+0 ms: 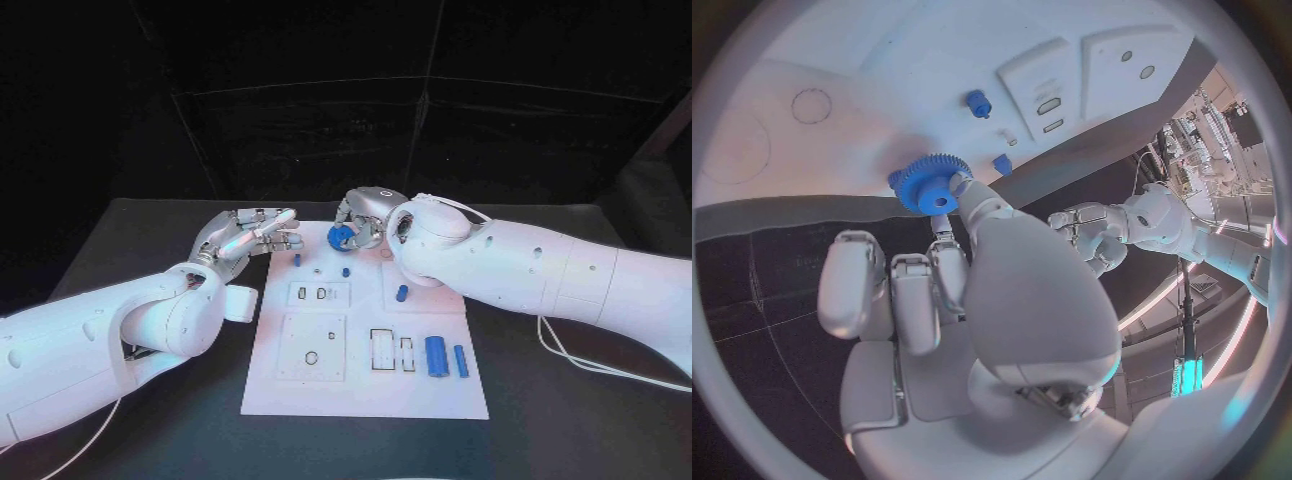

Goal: Assemble the parts on the task board

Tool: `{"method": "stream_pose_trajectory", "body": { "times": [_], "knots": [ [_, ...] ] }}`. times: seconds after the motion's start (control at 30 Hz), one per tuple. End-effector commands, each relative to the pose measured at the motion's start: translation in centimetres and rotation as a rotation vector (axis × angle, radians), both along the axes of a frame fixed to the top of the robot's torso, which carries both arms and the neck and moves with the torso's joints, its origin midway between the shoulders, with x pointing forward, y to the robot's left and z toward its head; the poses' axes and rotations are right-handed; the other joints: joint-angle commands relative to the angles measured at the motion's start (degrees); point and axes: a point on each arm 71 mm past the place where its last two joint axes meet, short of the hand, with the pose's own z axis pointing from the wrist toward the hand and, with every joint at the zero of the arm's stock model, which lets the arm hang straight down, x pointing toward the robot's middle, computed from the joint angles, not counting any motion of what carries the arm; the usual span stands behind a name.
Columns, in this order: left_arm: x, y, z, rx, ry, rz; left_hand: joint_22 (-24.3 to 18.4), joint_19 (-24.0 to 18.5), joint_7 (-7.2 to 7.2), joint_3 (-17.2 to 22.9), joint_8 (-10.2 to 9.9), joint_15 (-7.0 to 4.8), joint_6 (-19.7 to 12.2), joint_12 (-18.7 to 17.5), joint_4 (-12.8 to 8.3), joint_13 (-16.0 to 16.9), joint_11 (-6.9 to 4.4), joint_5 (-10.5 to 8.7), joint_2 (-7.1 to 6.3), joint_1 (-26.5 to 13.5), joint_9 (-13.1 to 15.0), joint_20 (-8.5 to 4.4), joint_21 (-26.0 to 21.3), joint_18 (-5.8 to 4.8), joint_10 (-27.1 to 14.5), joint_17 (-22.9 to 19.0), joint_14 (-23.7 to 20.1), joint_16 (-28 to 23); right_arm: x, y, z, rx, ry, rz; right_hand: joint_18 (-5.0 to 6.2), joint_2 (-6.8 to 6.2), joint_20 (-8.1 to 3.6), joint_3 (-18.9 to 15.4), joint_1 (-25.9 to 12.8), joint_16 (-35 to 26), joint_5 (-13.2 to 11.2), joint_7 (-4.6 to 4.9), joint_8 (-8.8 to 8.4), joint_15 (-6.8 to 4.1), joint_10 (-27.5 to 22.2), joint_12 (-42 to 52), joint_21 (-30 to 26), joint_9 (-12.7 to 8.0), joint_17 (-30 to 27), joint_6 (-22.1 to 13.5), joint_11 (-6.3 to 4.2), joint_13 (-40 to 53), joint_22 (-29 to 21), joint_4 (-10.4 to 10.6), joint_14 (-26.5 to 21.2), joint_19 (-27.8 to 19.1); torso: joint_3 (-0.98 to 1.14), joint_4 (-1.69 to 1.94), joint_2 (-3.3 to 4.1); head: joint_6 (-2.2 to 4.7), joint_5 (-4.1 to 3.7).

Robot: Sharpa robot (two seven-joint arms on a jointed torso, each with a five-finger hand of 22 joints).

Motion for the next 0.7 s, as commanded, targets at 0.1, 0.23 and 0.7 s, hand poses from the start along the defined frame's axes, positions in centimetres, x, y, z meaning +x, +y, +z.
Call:
{"method": "stream_pose_trajectory", "body": {
  "times": [0.1, 0.23, 0.7],
  "knots": [
    [0.0, -0.2, 0.2, -0.004, -0.007, -0.015, -0.1, 0.5, -0.13, -0.1, -0.4, -0.05, 0.4, -0.3, -0.4, 0.0, -0.01, 0.17, 0.00, 0.7, 0.0, 0.04, -0.1, 0.75, 0.4, 0.1, 0.4, -0.2, 0.3, 0.8, -0.2, -0.030, -0.002, 0.014, -0.57, 0.02, -0.04, 0.3, -0.6, 0.3, -0.1, 0.12, 0.05, -0.32, 0.0, 0.1, 0.4, 0.0, 8.5, 0.0, 0.27, 0.7, 0.0, 0.0, 4.5, 0.2, 0.05, -0.07, 0.03, -0.27, 0.18],
    [0.0, -0.2, 0.2, -0.004, -0.007, -0.016, -0.1, 0.5, -0.11, -0.1, -0.4, -0.05, 0.4, -0.4, -0.5, 0.0, 0.01, 0.17, -0.03, 0.7, 0.0, 0.04, -0.1, 0.74, 0.4, 0.1, 0.4, -0.3, 0.4, 1.3, -0.4, -0.041, 0.004, 0.021, -0.57, 0.02, -0.04, 0.3, -0.6, 0.3, -0.1, 0.12, 0.05, -0.32, 0.0, 0.1, 0.4, 0.0, 8.5, 0.0, 0.27, 0.7, 0.0, 0.0, 4.5, 0.2, 0.13, -0.10, 0.03, -0.33, 0.34],
    [0.0, -0.3, 0.1, -0.004, -0.005, -0.017, -0.1, 0.5, -0.08, -0.1, -0.5, -0.04, 0.4, -0.5, -0.5, 0.0, 0.03, 0.16, -0.06, 0.7, -0.1, 0.04, -0.1, 0.74, 0.4, 0.1, 0.4, -0.3, 0.6, 1.8, -1.0, -0.078, 0.031, 0.017, -0.61, -0.37, 0.05, 0.9, -1.2, 0.2, -0.6, 0.35, -0.49, -0.18, -0.4, -0.4, 0.4, 0.0, 8.4, -0.6, 0.46, 0.3, 0.2, 0.0, 4.4, 0.3, 0.14, -0.22, 0.02, -0.46, 0.45]
  ]
}}
